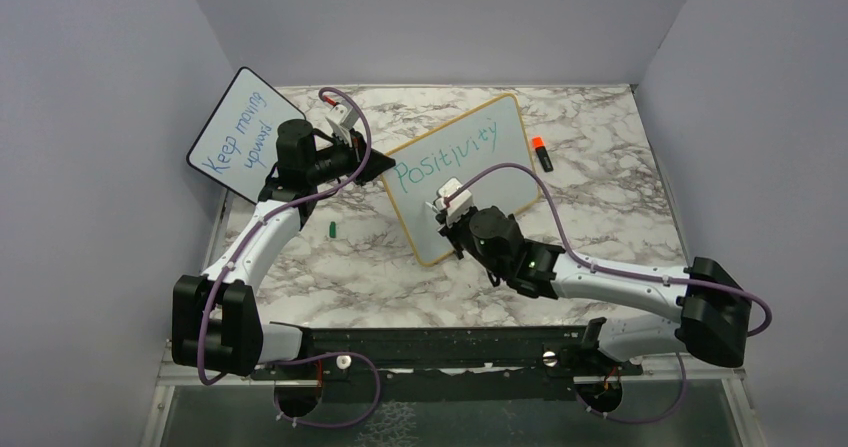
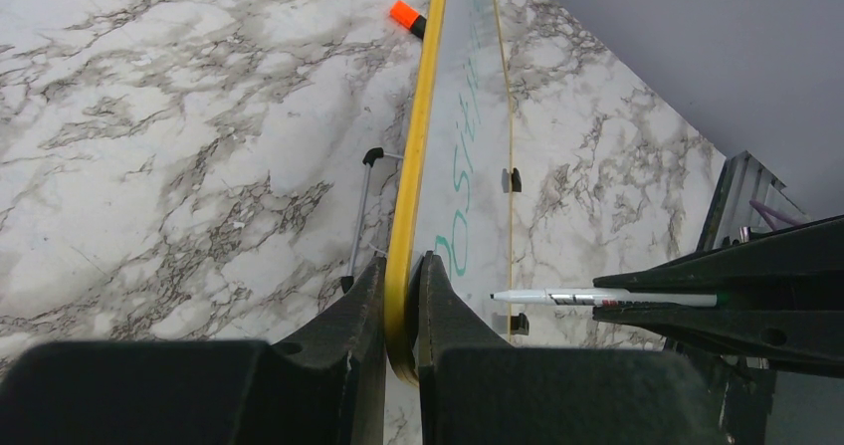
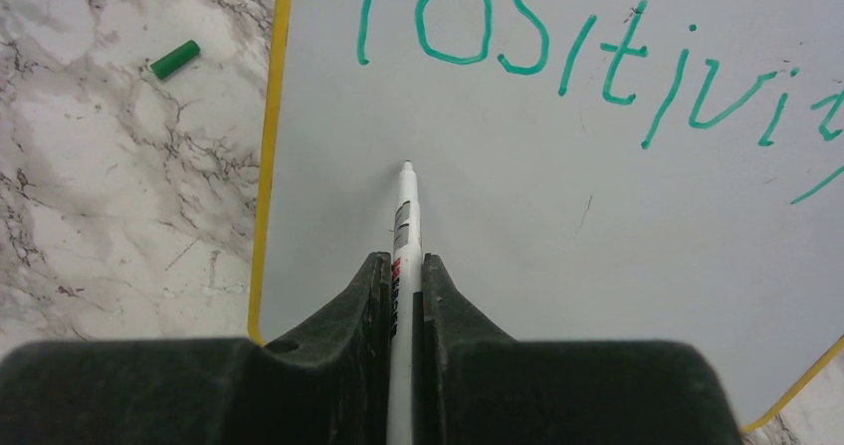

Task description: Write a sentence on the whiteboard

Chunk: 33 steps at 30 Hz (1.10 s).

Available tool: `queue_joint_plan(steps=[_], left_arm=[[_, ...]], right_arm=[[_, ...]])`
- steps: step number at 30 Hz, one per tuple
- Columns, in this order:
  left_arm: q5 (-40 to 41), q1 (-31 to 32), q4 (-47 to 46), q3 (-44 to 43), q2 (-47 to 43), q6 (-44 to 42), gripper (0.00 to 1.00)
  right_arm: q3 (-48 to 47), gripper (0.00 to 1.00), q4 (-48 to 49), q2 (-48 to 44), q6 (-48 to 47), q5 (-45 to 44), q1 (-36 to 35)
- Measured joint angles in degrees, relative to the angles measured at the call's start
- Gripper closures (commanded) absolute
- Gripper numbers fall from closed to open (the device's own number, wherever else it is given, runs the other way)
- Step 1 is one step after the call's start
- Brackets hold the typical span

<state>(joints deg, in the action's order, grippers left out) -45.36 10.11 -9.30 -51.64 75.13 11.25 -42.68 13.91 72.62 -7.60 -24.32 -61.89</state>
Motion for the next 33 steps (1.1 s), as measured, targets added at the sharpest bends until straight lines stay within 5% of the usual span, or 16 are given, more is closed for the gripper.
queue_joint_plan(steps=[33], left_arm=[[0.5,0.1,0.2,-0.1,0.0,-0.2,1.00]], right_arm=[[-1.7,1.00,-1.4,-0.8,-0.3,-0.6,-0.3]])
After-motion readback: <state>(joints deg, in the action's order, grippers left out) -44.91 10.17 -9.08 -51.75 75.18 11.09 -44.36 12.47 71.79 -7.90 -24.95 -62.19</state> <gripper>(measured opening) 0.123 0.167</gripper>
